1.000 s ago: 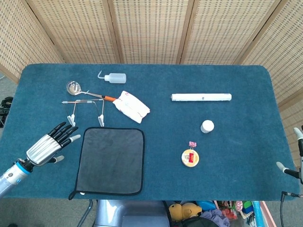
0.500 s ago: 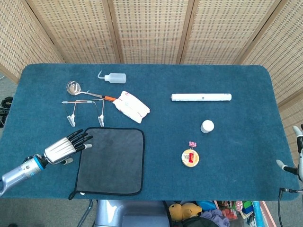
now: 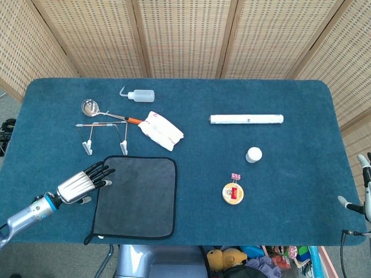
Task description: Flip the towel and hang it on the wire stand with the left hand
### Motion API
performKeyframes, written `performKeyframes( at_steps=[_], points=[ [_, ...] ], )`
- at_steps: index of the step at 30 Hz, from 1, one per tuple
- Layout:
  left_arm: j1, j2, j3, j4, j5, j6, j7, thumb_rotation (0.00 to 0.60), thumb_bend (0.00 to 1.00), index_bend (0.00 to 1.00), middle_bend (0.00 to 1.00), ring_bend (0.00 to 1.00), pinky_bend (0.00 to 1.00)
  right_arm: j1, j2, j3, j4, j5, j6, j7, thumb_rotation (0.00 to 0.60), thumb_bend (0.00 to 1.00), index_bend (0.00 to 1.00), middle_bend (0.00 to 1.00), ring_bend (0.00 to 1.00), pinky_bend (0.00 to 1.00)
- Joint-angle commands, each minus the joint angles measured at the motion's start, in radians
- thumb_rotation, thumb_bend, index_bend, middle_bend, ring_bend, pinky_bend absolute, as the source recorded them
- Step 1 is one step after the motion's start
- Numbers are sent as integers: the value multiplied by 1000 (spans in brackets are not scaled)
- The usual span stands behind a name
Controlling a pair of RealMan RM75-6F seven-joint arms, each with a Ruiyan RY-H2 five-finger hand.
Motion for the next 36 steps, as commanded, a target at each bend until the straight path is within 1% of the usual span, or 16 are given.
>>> performKeyframes(
  at_steps=[1,5,13,22,26,30,36],
  points=[
    [1,-4,4,1,-8,1,5,600,193,277,0,0,3,0,1,0,0,0,0,1,600,0,0,0,0,0],
    [4,-5,8,-4,-18,3,12,600,203,303,0,0,3,-1,3,0,-1,0,1,6,600,0,0,0,0,0],
    [5,-10,21,-11,-29,-4,49,600,226,319,0,0,0,-4,6,-1,-5,-4,6,11,600,0,0,0,0,0],
    [2,-8,32,-47,-41,-31,99,600,228,321,0,0,0,-9,13,-4,-13,-14,14,20,600,0,0,0,0,0],
    [-5,-9,38,-68,-41,-42,126,600,231,348,0,0,0,-12,17,-5,-18,-21,19,28,600,0,0,0,0,0],
    [-9,-6,41,-86,-46,-52,134,600,307,387,0,0,0,-14,21,-5,-19,-23,22,36,600,0,0,0,0,0],
    [-15,0,45,-103,-50,-52,148,600,326,398,0,0,0,-16,25,-6,-19,-24,21,46,600,0,0,0,0,0]
  ],
)
